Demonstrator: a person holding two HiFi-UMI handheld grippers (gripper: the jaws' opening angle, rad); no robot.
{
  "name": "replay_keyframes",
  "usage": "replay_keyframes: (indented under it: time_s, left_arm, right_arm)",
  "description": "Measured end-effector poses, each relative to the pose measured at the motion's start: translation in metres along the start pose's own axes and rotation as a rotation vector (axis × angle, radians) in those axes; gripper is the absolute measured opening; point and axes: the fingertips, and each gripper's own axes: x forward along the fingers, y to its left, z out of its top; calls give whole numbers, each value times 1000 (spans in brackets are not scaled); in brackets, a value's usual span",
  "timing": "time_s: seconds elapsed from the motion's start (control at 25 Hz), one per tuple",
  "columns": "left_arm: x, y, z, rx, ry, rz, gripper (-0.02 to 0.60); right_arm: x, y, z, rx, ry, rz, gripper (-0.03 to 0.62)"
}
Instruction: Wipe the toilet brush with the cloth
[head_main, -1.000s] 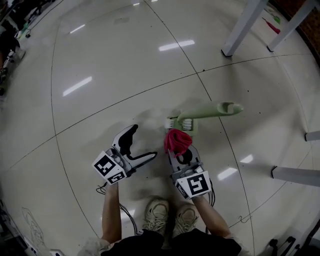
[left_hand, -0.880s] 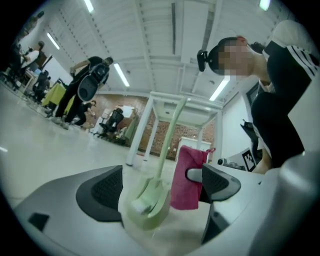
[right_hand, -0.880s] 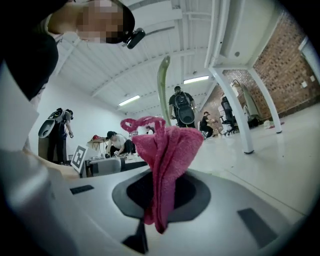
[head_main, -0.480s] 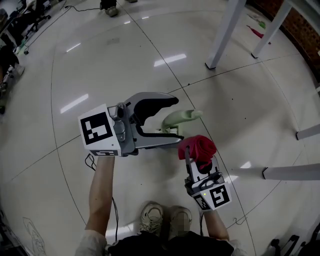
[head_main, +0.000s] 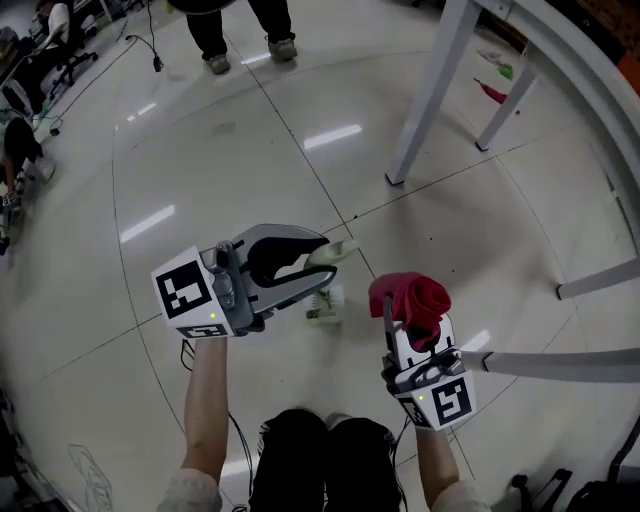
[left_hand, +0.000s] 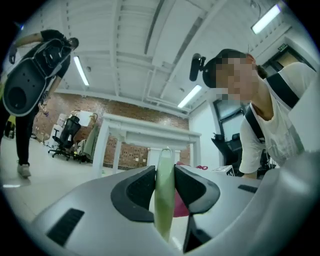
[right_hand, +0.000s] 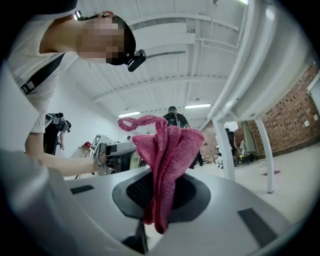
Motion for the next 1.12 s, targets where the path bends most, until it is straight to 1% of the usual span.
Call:
replay_keyframes:
  time_s: [0.08, 0.12, 0.2, 0.32, 0.36, 0.4, 0.44, 0.52, 0.6, 0.68, 0.76, 0.84, 1.04, 1.12]
  left_arm:
    - [7, 6, 83, -33, -42, 17, 125]
    - [11, 5, 129, -49, -58, 20, 125]
    - [17, -4, 233, -72, -78, 20, 126]
    - [30, -24, 397, -72, -92, 18, 125]
    - [35, -32, 448, -71, -97, 23, 126]
    - [39, -42, 493, -75, -99, 32, 126]
    - [43, -53, 531, -80, -98, 47, 126]
    - [51, -75, 588, -78, -100, 67, 126]
    - [52, -99, 626, -77, -135, 56, 124]
    - [49, -118, 643, -53, -153, 54, 124]
    - [48, -127, 646, -10, -125, 64, 124]
    - [46, -134, 645, 9, -102, 73, 125]
    - [37, -142, 647, -3, -117, 76, 124]
    - [37, -144, 648, 4, -110, 72, 124]
  right_arm:
    - [25, -8, 85, 4, -1, -13, 31]
    - [37, -7, 134, 12, -6, -21, 31]
    - [60, 3, 244, 29, -27, -26, 31]
    - [89, 23, 421, 66, -77, -11, 31]
    - [97, 29, 473, 79, -82, -8, 31]
    - [103, 35, 517, 91, -69, -6, 31]
    - [106, 40, 552, 101, -45, -11, 31]
    - [109, 48, 603, 115, -5, -27, 31]
    - [101, 69, 632, 145, 10, 4, 31]
    - [89, 88, 644, 169, 5, 57, 31]
    - [80, 96, 647, 147, 5, 78, 31]
    - [73, 102, 646, 133, 13, 85, 31]
    - [65, 112, 659, 160, -17, 109, 31]
    - [68, 120, 669, 167, -34, 145, 31]
